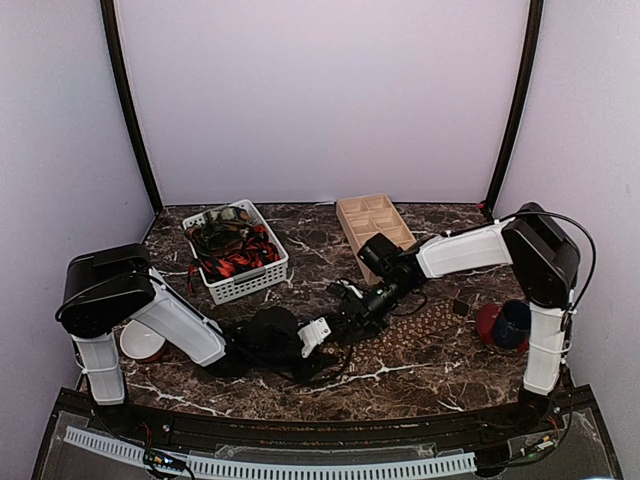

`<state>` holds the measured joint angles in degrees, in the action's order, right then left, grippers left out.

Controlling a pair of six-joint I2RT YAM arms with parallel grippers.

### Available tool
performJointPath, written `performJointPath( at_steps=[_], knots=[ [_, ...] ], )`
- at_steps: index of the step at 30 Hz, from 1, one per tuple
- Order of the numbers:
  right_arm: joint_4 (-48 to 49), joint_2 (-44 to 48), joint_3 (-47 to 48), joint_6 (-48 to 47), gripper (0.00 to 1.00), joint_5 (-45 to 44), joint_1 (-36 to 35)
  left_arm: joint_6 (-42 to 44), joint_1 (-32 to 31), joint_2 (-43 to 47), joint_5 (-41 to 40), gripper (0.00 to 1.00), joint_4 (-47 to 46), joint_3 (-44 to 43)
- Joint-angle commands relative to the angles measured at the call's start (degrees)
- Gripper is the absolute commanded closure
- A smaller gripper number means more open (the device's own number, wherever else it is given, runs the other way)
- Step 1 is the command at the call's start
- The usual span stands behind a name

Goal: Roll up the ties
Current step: Roll the tie at the center of the board.

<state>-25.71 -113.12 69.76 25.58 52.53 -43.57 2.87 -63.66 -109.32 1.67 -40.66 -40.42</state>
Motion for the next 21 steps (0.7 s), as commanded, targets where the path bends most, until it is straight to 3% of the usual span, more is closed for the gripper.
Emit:
performJointPath(
  at_steps=[1, 7, 9, 14, 21],
  knots=[
    [-0.85, -2.29, 1.7, -1.05, 0.6, 1.25, -1.28, 1.43, -0.33, -0.02, -1.4, 0.68, 9.02, 2.19],
    [-4.72, -3.25, 1.53, -4.31, 0.98, -1.48, -0.96, 1.04, -0.33, -0.02, -1.77, 0.67, 9.2, 2.19],
    [-4.97, -3.1, 1.15, -4.56, 1.0, -3.06, -0.39, 0.66, -0.33, 0.25, -2.21, 0.62, 9.09, 2.32],
    [-3.47, -2.8, -0.56, -4.49, 1.0, -7.43, 1.55, -0.64, -0.33, 2.47, 1.29, 0.36, 5.89, 3.31],
    [-1.22, -2.55, -6.61, -5.83, 1.0, -12.45, 2.09, -4.37, -0.39, 1.2, 5.69, 0.28, 3.16, 1.01]
  ],
)
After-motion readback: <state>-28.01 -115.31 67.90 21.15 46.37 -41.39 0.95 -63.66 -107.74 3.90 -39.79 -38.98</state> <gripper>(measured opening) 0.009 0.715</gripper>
